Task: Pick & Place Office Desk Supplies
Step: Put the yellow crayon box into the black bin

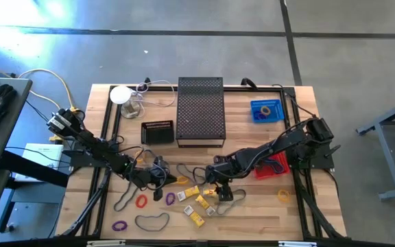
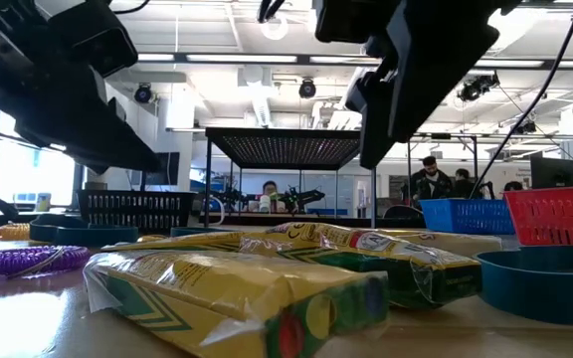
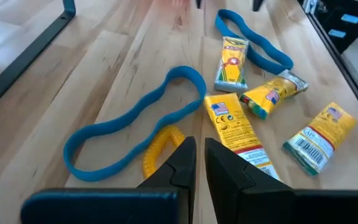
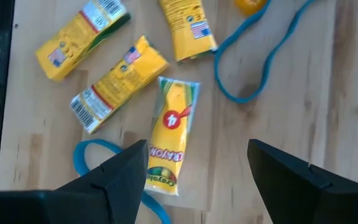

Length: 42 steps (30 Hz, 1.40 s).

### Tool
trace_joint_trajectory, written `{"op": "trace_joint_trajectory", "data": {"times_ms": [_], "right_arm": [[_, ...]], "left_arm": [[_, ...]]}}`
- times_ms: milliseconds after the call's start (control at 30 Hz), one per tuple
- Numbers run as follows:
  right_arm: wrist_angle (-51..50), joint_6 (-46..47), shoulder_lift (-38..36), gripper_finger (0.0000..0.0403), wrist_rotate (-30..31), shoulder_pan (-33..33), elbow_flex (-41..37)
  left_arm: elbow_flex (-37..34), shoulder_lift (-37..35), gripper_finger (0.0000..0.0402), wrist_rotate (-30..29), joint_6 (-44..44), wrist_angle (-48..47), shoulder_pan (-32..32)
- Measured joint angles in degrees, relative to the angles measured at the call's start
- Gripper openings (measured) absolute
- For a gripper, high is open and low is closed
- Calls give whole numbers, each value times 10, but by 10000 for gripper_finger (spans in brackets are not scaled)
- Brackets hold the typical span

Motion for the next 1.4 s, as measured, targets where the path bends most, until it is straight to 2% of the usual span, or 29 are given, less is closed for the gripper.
{"op": "trace_joint_trajectory", "data": {"times_ms": [200,367,467,767,900,1000,1200,1400], "right_arm": [[5,11,0,264,0,-7,0],[22,10,0,264,-35,-6,0],[16,-4,0,264,-34,-5,0],[-53,-6,0,264,72,6,0],[-46,-33,0,264,105,40,0],[-21,-31,1,264,151,71,0],[-3,25,35,264,253,116,0],[26,44,60,264,235,115,0]], "left_arm": [[0,0,31,0,23,0,0],[0,0,31,0,17,5,0],[0,0,31,0,14,4,-1],[0,0,31,1,-97,6,-1],[0,0,31,1,-122,13,-1],[0,0,31,0,-124,18,-4],[0,0,31,-13,-131,37,-21],[0,0,31,-15,-105,44,-28]]}}
